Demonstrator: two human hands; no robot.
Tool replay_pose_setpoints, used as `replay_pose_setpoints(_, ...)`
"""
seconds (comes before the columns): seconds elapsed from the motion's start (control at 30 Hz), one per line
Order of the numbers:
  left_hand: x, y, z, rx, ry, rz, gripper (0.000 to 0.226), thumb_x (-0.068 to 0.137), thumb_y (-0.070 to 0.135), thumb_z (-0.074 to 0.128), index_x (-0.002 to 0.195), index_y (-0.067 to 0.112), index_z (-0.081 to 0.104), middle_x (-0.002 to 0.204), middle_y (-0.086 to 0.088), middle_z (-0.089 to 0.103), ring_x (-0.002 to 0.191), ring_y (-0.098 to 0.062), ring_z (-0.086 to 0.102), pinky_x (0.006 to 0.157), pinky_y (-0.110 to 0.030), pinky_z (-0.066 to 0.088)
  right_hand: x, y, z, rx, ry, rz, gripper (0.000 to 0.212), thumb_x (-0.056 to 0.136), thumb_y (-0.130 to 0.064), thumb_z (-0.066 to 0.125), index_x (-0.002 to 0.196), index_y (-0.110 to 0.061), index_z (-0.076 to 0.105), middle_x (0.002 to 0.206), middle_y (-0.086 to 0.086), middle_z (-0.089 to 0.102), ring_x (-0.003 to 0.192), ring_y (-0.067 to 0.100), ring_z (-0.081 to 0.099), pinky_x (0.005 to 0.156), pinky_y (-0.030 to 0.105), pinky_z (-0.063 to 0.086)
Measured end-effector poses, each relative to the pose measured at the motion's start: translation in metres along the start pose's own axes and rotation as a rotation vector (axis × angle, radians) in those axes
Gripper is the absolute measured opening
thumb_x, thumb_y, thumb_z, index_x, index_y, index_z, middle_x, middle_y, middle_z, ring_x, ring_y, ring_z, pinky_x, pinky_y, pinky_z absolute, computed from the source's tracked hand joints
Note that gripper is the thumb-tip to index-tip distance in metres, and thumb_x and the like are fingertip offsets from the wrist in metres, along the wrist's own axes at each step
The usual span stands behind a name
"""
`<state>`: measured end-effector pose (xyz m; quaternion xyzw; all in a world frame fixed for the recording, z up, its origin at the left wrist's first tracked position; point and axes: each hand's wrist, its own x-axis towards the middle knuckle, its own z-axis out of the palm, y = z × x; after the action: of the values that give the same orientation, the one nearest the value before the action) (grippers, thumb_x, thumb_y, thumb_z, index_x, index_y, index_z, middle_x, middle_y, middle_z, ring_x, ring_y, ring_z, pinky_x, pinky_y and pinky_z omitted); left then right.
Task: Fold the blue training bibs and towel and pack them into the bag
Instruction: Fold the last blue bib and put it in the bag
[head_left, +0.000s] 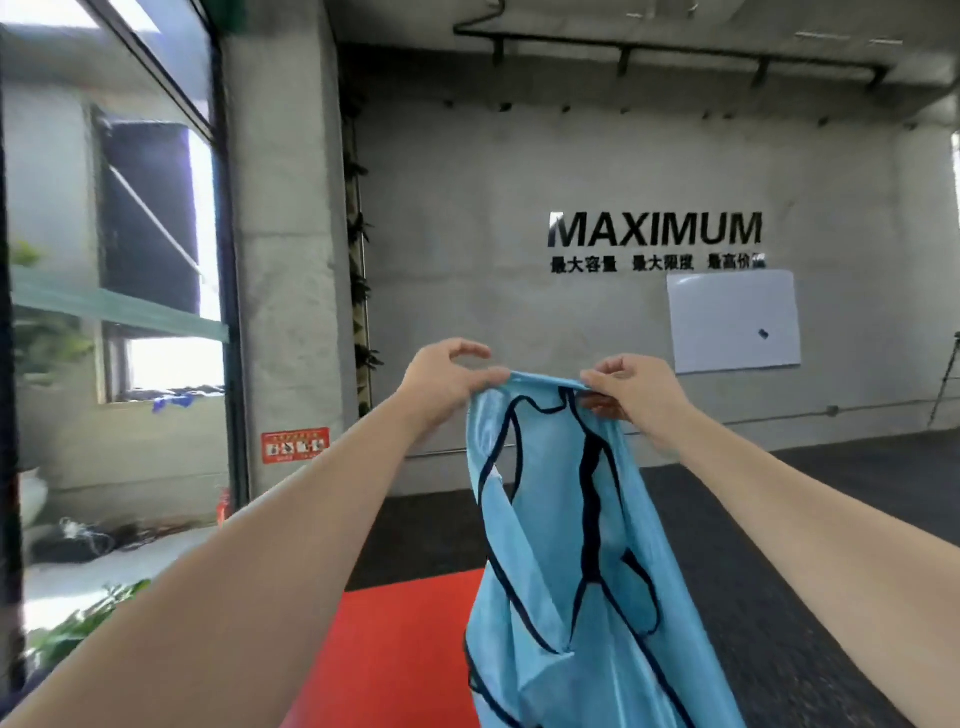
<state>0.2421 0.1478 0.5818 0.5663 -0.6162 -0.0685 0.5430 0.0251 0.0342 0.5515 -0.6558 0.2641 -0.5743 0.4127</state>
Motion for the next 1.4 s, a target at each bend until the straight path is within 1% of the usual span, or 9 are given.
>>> replay_pose_setpoints(0.13,0.01,0.005,-0.048,-0.238,0.078,-0.017,0.037,0.084,0.011,0.08,0.119,0.017,0.067,0.1,-0.01,0.074,0.062,-0.008,0.067,0.052,-0.02,0.05,0.021,-0.019,0.04,-0.191,-0.07,-0.099,0.037,0.086,-0.023,0.079,0.118,-0.009,0.069,0.119,0.01,0.072,0.105,0.02,0.069,0.099,0.04,0.054)
replay_pose_setpoints(0.33,0.028,0.002,-0.096,-0.373,0.129,0.011,0.037,0.087,0.0,0.072,0.12,0.017,0.068,0.114,-0.011,0.071,0.093,-0.021,0.072,0.087,-0.036,0.06,0.014,-0.019,0.107,-0.325,-0.363,-0.064,0.115,0.07,-0.058,0.083,0.16,-0.021,0.019,0.164,-0.004,0.026,0.149,0.021,0.029,0.119,0.043,0.03)
replay_pose_setpoints(0.57,0.03,-0.036,-0.115,-0.245,0.1,-0.071,0.051,0.09,0.004,0.069,0.131,0.033,0.062,0.121,0.006,0.07,0.107,-0.015,0.066,0.094,-0.037,0.051,-0.01,0.015,0.168,-0.208,-0.317,-0.157,0.058,0.085,-0.072,0.056,0.115,-0.024,0.067,0.107,-0.011,0.072,0.097,0.01,0.066,0.084,0.029,0.053)
replay_pose_setpoints(0.77,0.024,-0.07,-0.115,-0.224,0.04,-0.131,0.065,0.089,0.003,0.067,0.143,0.035,0.052,0.137,0.006,0.062,0.114,-0.021,0.066,0.093,-0.041,0.054,-0.023,0.028,0.196,-0.001,-0.266,-0.173,0.062,0.078,-0.076,0.056,0.104,-0.021,0.066,0.099,-0.005,0.073,0.092,0.012,0.07,0.069,0.019,0.051)
replay_pose_setpoints(0.93,0.017,-0.082,-0.111,-0.26,0.003,-0.147,0.066,0.094,0.003,0.063,0.149,0.034,0.045,0.154,0.003,0.045,0.124,-0.019,0.059,0.104,-0.045,0.051,-0.014,0.034,0.209,-0.15,-0.26,-0.002,0.087,0.059,-0.089,0.064,0.1,-0.013,0.07,0.088,0.003,0.075,0.083,0.021,0.074,0.087,0.045,0.06)
replay_pose_setpoints(1.13,0.003,-0.107,-0.098,-0.235,-0.046,-0.189,0.07,0.093,0.001,0.063,0.15,0.036,0.043,0.16,-0.001,0.035,0.127,-0.018,0.054,0.101,-0.043,0.052,-0.004,0.059,0.203,-0.085,-0.2,-0.012,0.013,0.089,-0.028,0.074,0.085,-0.017,0.077,0.082,0.003,0.077,0.08,0.021,0.074,0.068,0.03,0.054)
replay_pose_setpoints(1.2,0.002,-0.121,-0.092,-0.248,-0.044,-0.208,0.07,0.093,0.0,0.062,0.15,0.035,0.042,0.158,-0.001,0.04,0.12,-0.017,0.061,0.095,-0.04,0.056,0.006,0.076,0.197,-0.181,-0.168,-0.022,0.015,0.09,-0.031,0.072,0.084,-0.019,0.078,0.08,0.003,0.076,0.077,0.026,0.074,0.069,0.038,0.056)
replay_pose_setpoints(1.3,-0.002,-0.143,-0.082,-0.287,-0.061,-0.255,0.07,0.093,-0.004,0.06,0.152,0.028,0.041,0.147,0.002,0.053,0.093,-0.01,0.066,0.057,-0.021,0.05,0.018,0.099,0.182,-0.193,-0.144,0.014,0.015,0.089,-0.033,0.074,0.087,-0.018,0.077,0.083,0.007,0.074,0.07,0.024,0.069,0.056,0.031,0.052)
replay_pose_setpoints(1.4,-0.003,-0.168,-0.069,-0.319,-0.098,-0.299,0.071,0.091,-0.008,0.06,0.152,0.022,0.04,0.133,0.002,0.064,0.082,-0.015,0.058,0.053,-0.019,0.037,0.029,0.123,0.169,-0.211,-0.172,0.05,0.014,0.09,-0.03,0.074,0.086,-0.018,0.077,0.072,-0.001,0.066,0.065,0.016,0.059,0.056,0.029,0.052)
